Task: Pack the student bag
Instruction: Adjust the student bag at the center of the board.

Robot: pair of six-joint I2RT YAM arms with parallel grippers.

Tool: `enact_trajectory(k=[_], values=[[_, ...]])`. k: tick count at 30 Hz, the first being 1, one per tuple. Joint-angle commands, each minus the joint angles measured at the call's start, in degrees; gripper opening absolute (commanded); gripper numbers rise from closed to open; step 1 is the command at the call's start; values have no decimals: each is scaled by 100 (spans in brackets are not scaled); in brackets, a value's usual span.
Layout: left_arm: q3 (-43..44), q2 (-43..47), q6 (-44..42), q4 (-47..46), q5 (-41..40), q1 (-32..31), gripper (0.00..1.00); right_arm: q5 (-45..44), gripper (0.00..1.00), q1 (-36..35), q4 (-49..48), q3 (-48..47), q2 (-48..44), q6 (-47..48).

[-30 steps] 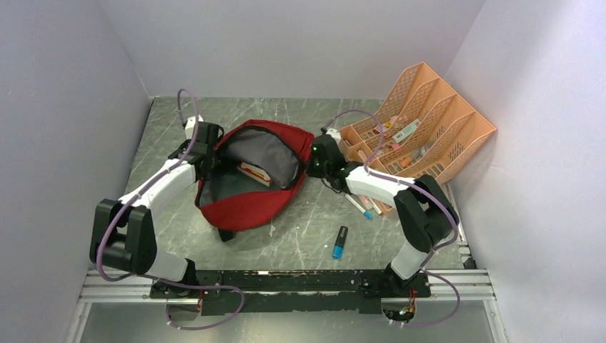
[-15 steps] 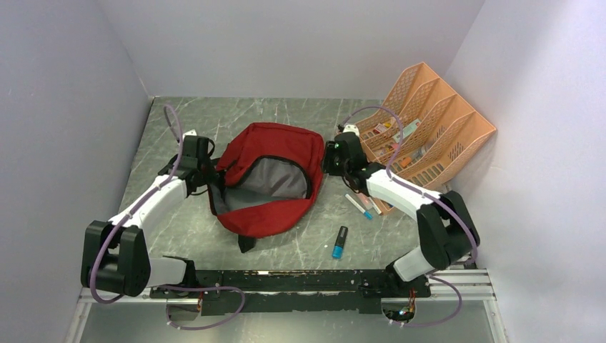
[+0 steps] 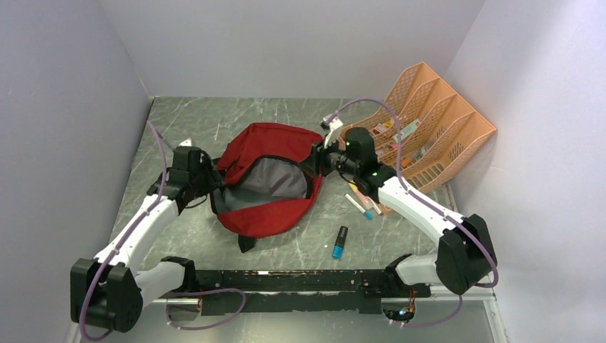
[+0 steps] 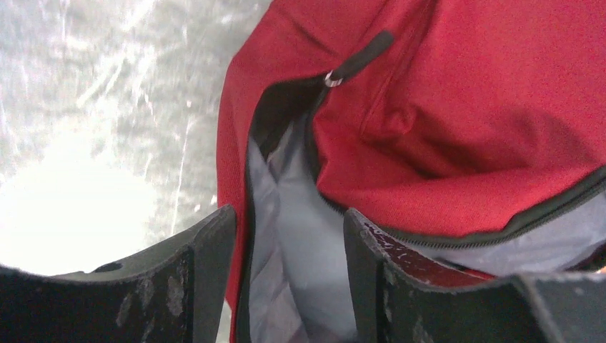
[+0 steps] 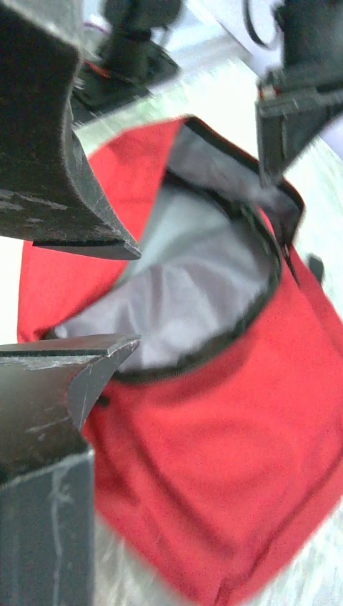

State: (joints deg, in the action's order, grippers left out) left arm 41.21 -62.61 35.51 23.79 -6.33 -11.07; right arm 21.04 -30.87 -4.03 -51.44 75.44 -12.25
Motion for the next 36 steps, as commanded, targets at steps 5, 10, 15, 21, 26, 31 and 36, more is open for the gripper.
enact_trajectory(k=[5, 10, 15, 21, 26, 31, 36], values=[[-553, 841, 1048, 874, 418, 18, 67, 2275, 50, -1096, -26, -369, 544, 2032], [-676, 929, 1043, 1053, 280, 17, 68, 1819, 49, -1329, -25, -745, 1198, 2613], [-751, 764, 977, 852, 614, -14, 66, 1715, 48, -1283, 896, -1856, 1776, 2970], [-763, 691, 915, 879, 646, -112, 55, 2541, 37, -1308, 1675, -2713, 2659, 2929], [-779, 852, 931, 813, 842, -128, 20, 2606, 24, -1570, 1884, -2977, 3114, 2640], [-551, 989, 862, 983, 879, -132, 5, 2280, 19, -1831, 2092, -3312, 3539, 2623], [-288, 1098, 718, 1159, 947, -132, 5, 2152, 17, -1850, 2556, -4093, 4233, 2648]])
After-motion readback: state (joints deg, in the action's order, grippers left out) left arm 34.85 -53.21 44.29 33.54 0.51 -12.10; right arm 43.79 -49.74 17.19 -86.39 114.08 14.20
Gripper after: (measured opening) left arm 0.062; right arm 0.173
